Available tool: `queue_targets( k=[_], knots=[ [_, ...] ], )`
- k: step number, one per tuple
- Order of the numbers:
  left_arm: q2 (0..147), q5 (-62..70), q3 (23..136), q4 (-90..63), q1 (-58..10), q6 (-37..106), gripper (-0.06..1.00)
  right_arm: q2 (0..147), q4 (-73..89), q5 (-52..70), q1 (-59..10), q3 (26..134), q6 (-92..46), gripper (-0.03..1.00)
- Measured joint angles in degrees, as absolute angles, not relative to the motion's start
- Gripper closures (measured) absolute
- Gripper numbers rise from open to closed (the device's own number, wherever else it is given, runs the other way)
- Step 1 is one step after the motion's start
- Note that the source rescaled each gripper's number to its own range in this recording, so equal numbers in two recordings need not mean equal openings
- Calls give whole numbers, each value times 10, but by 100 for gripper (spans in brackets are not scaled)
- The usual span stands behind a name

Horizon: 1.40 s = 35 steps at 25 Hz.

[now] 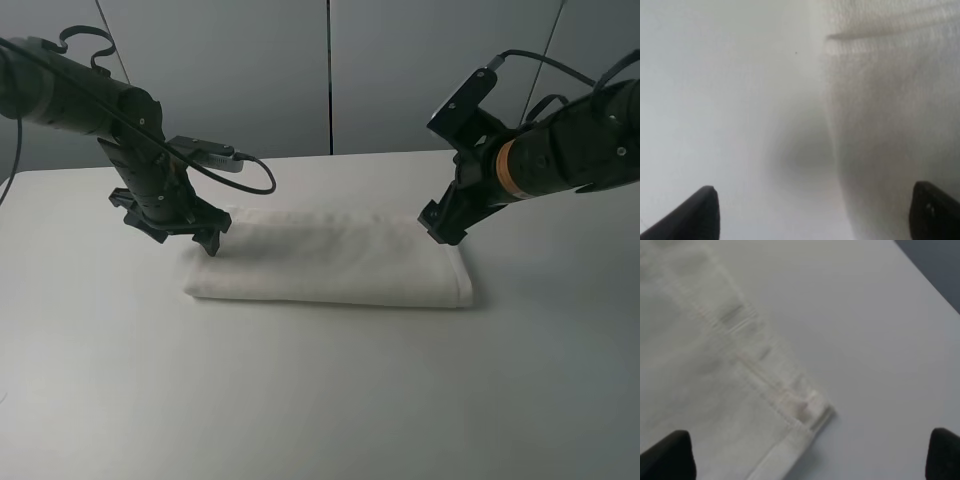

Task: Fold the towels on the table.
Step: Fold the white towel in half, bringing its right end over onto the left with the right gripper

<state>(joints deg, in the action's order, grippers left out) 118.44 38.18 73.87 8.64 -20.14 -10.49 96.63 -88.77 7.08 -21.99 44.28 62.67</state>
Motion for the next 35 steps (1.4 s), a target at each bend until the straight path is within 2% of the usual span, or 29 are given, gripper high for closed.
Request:
queue_targets(
  k=[2,8,10,15,20,24,35],
  knots=[
    [1184,382,739,86,-201,-105,-2,966,-765,101,-224,457,557,-3],
    [1184,378,739,86,-201,-104,-2,974,-299,327,-245,580,122,0],
    [1184,378,739,86,-201,-104,-2,975,-194,375,-246,624,64,0],
    [1192,378,739,86,-201,-104,-2,975,-113,449,-233,685,104,0],
    [1213,378,740,85,-201,-104,-2,985,-52,514,-192,689,134,0],
    [1213,378,743,84,-200,-104,-2,1026,-37,565,-189,700,133,0],
    [1213,378,743,84,-200,-99,-2,1111,-10,560,-189,746,143,0]
  ],
)
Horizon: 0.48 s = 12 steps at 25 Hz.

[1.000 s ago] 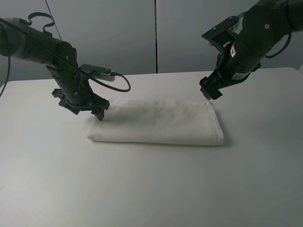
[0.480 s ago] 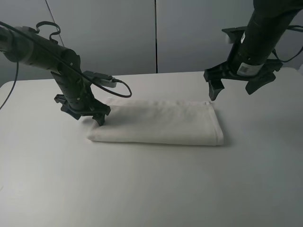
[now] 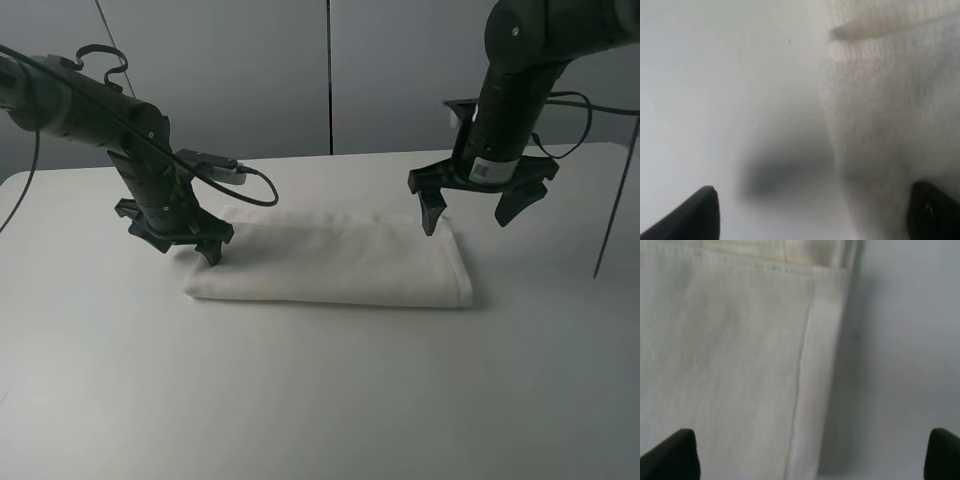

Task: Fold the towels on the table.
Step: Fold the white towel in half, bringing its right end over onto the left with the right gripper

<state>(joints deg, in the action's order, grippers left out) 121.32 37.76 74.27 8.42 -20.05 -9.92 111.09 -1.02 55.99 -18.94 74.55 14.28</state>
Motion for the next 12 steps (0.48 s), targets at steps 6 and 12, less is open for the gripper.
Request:
queue_targets(
  k=[6,12],
  knots=[
    [1213,378,743,84,-200,-93,-2,1158,-7,523,-189,749,143,0],
    [1213,378,743,84,-200,-91,-2,1178,-7,504,-189,749,142,0]
  ],
)
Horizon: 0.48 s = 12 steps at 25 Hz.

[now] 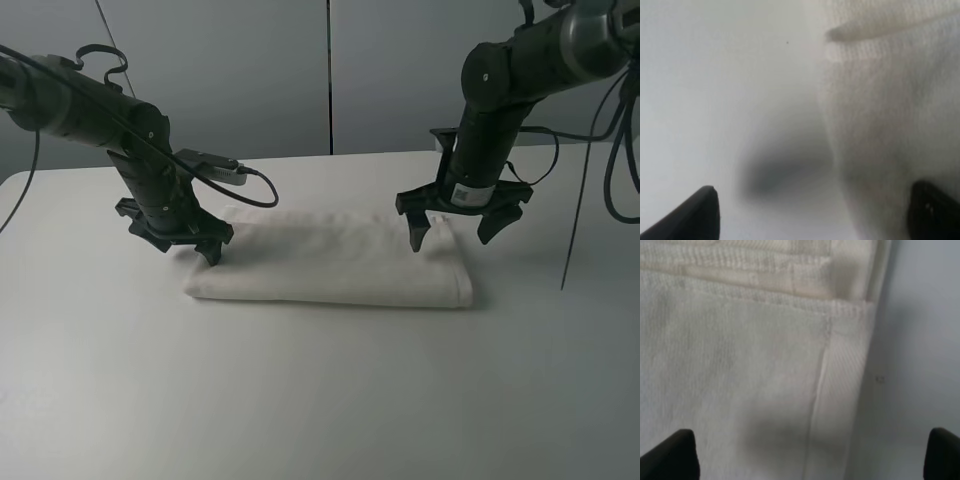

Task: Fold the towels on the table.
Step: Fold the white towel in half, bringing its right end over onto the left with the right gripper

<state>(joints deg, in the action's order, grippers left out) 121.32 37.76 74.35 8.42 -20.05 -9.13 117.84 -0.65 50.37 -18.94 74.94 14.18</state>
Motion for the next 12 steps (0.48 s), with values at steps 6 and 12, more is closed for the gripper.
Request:
queue_targets(
  k=[6,12],
  knots=[
    [1213,378,743,84,-200,-90,-2,1202,-7,492,-189,749,142,0],
    [1213,378,743,84,-200,-90,-2,1207,-7,467,-189,749,142,0]
  ],
)
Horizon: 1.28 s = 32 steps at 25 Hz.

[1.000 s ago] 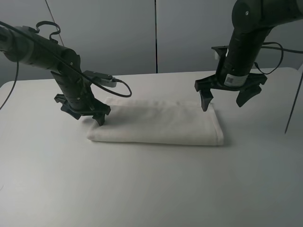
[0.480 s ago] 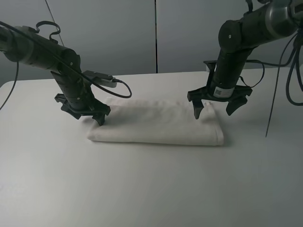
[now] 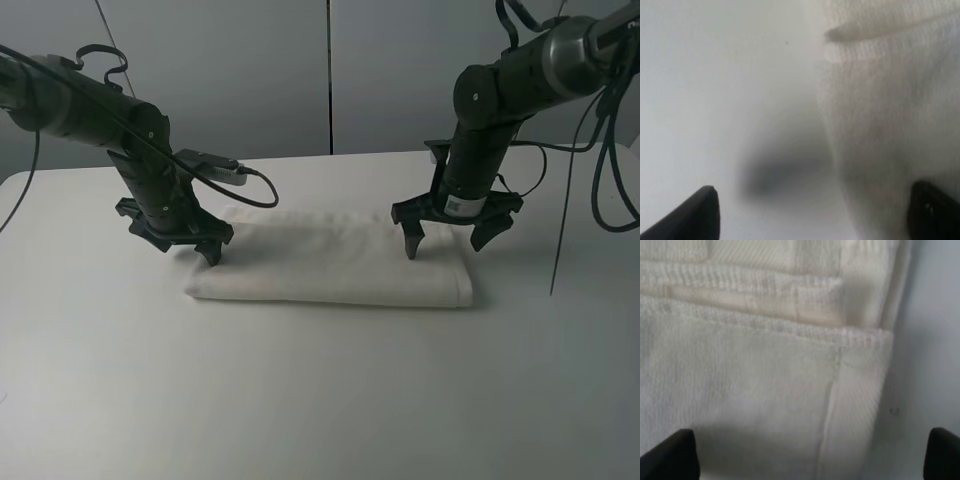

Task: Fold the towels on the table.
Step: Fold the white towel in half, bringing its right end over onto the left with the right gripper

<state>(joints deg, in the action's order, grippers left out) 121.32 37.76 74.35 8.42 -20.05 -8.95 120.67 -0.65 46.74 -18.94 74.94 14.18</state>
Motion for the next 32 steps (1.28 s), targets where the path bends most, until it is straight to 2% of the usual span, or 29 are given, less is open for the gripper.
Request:
queue_targets(
  k=[10,17,19,20,23,25,26,32],
  knots=[
    [1213,376,743,84,-200,-80,-2,1230,-4,465,-189,751,140,1],
    [1213,376,743,84,-200,-78,-2,1231,6,463,-189,751,140,12],
    [1213,376,743,84,-200,-76,-2,1233,9,460,-189,751,139,19],
    [1213,376,743,84,-200,-76,-2,1235,12,459,-189,752,138,28],
    [1213,376,743,81,-200,-76,-2,1237,37,456,-191,754,125,62],
    [1213,376,743,77,-200,-75,-2,1238,52,453,-193,755,111,89],
    [1213,376,743,77,-200,-75,-2,1238,55,453,-193,756,107,94],
    [1213,376,743,77,-200,-75,-2,1238,56,456,-193,756,94,93]
  ],
)
